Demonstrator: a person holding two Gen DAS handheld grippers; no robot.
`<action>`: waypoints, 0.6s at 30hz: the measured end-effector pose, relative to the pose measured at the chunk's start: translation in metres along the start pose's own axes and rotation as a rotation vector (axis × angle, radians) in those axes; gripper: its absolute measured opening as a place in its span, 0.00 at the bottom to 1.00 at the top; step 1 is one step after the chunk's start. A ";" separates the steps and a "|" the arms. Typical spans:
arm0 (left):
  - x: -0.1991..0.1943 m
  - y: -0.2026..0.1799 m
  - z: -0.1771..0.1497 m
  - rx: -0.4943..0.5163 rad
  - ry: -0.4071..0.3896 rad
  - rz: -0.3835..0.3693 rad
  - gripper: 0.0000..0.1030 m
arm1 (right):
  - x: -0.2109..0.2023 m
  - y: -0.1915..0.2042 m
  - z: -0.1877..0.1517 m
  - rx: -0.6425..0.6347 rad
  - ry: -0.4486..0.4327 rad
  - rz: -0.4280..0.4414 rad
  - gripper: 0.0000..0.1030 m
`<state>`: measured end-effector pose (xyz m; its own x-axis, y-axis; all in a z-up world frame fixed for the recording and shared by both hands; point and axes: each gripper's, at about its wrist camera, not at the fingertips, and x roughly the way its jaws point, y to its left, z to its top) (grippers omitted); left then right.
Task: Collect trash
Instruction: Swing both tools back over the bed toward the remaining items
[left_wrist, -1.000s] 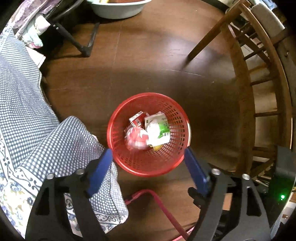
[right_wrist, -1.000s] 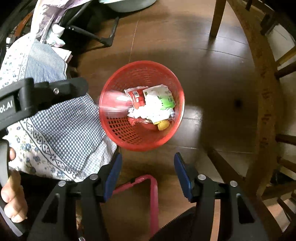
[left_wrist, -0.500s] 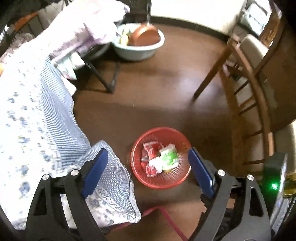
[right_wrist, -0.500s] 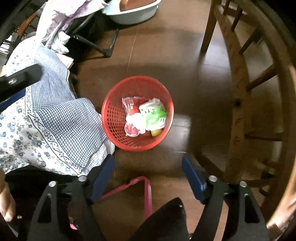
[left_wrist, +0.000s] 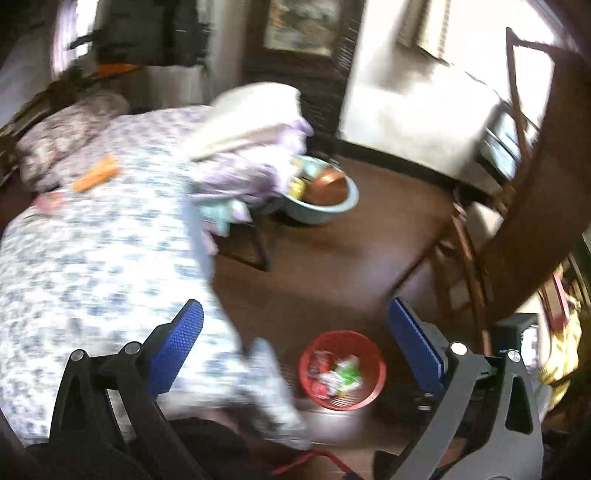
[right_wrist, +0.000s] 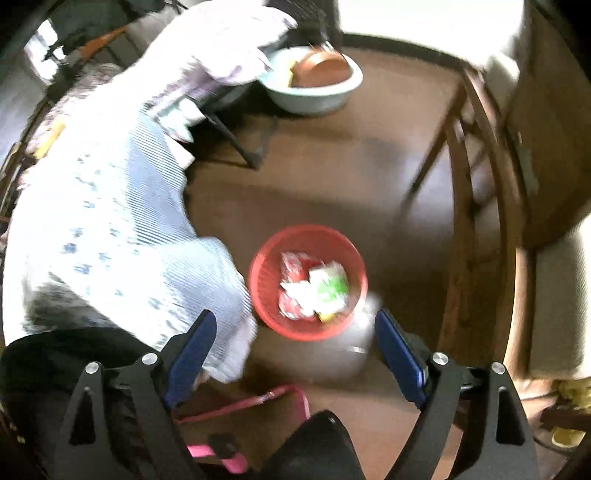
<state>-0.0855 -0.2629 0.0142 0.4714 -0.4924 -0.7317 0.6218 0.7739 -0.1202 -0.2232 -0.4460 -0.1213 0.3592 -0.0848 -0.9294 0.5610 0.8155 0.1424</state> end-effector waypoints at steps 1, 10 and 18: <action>-0.006 0.015 0.002 -0.021 -0.014 0.023 0.93 | -0.006 0.011 0.004 -0.018 -0.016 0.008 0.84; -0.046 0.197 0.038 -0.255 -0.139 0.416 0.93 | -0.044 0.164 0.033 -0.226 -0.126 0.248 0.88; -0.035 0.321 0.043 -0.464 -0.164 0.545 0.93 | -0.036 0.301 0.069 -0.401 -0.198 0.331 0.88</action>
<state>0.1245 -0.0148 0.0301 0.7486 -0.0145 -0.6629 -0.0392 0.9970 -0.0661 -0.0152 -0.2369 -0.0216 0.6229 0.1387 -0.7699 0.0807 0.9675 0.2397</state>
